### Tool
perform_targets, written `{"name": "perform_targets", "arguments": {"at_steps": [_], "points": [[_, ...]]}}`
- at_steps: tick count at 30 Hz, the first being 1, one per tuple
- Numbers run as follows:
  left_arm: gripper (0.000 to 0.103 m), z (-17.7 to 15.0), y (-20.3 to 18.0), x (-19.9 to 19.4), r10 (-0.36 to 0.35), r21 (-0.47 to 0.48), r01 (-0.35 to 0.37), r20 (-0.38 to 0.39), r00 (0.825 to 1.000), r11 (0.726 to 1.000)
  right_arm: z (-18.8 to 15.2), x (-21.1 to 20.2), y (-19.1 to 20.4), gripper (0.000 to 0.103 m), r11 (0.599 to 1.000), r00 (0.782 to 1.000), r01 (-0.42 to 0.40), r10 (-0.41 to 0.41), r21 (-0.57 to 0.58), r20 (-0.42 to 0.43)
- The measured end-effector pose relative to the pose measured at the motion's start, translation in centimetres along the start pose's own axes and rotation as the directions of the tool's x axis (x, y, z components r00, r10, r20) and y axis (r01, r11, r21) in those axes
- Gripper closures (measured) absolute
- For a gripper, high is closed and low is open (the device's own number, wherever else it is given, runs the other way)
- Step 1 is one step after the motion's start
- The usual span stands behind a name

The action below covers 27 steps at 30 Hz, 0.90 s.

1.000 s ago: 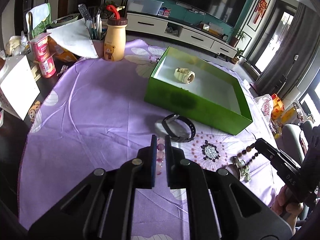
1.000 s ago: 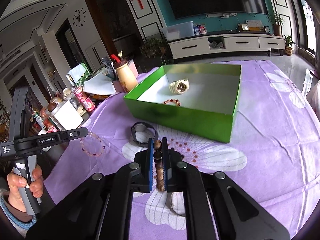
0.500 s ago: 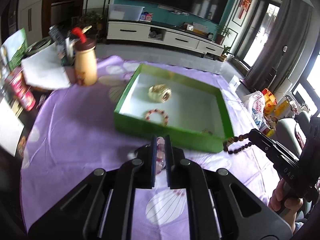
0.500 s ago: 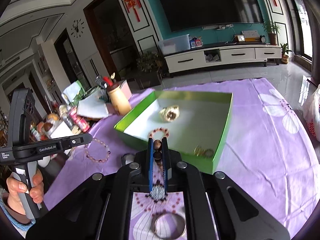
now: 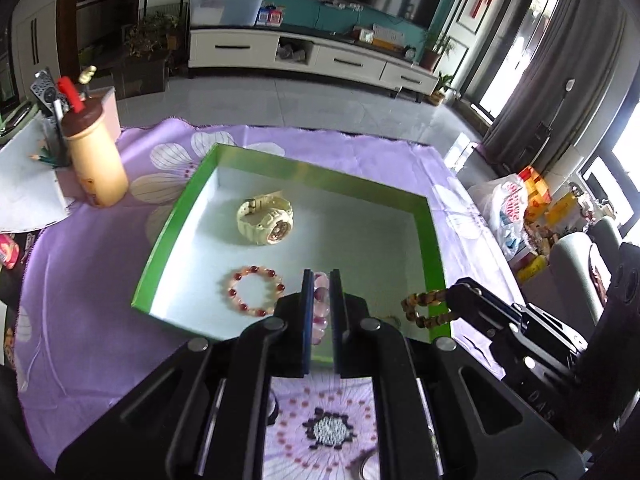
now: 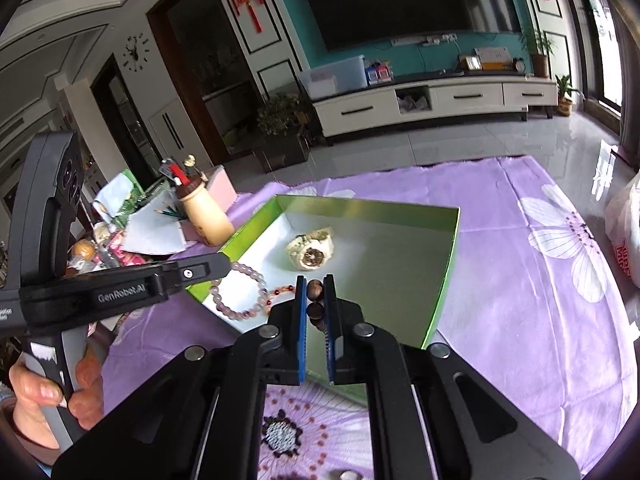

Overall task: Organize jewelry
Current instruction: 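Carry both bead bracelets into the green box and open both tools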

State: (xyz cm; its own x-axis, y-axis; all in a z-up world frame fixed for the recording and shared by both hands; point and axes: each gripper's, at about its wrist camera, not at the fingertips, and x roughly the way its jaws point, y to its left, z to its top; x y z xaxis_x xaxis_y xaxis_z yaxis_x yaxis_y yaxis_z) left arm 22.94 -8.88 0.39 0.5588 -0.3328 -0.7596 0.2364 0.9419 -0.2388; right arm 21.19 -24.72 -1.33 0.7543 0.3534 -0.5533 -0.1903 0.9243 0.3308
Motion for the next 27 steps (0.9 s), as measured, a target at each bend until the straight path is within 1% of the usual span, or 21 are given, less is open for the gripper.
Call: {"name": "perform_targets", "arguments": {"at_steps": [7,9,15,17,20,27], "points": [[0.096,1.0,-0.4,5.0,0.024,-0.006,-0.024,-0.085,0.996,1.000,0.6,3.8,-1.3,0.096,0.999,0.996,0.041,-0.041,0.003,-0.080],[0.096,1.2,-0.8,6.1,0.039,0.007,-0.038,-0.099,0.994,0.999,0.7,4.7,-1.5,0.096,0.998,0.994,0.058,-0.059,-0.005,-0.096],[0.096,1.6,-1.0,8.7,0.037,0.007,-0.036,-0.138,0.990,0.999,0.9,6.6,-2.5,0.096,0.995,0.987,0.096,-0.096,-0.011,-0.131],[0.096,1.5,-1.0,9.7,0.051,0.012,-0.050,-0.152,0.987,0.999,0.8,7.1,-2.7,0.096,0.994,0.984,0.108,-0.109,-0.016,-0.141],[0.096,1.5,-1.0,10.7,0.075,0.020,-0.073,-0.169,0.983,0.997,0.6,7.7,-2.8,0.096,0.992,0.981,0.122,-0.125,-0.028,-0.150],[0.096,1.6,-0.9,11.3,0.097,0.027,-0.094,-0.169,0.981,0.995,0.6,8.5,-2.9,0.096,0.990,0.976,0.138,-0.143,-0.042,-0.165]]}}
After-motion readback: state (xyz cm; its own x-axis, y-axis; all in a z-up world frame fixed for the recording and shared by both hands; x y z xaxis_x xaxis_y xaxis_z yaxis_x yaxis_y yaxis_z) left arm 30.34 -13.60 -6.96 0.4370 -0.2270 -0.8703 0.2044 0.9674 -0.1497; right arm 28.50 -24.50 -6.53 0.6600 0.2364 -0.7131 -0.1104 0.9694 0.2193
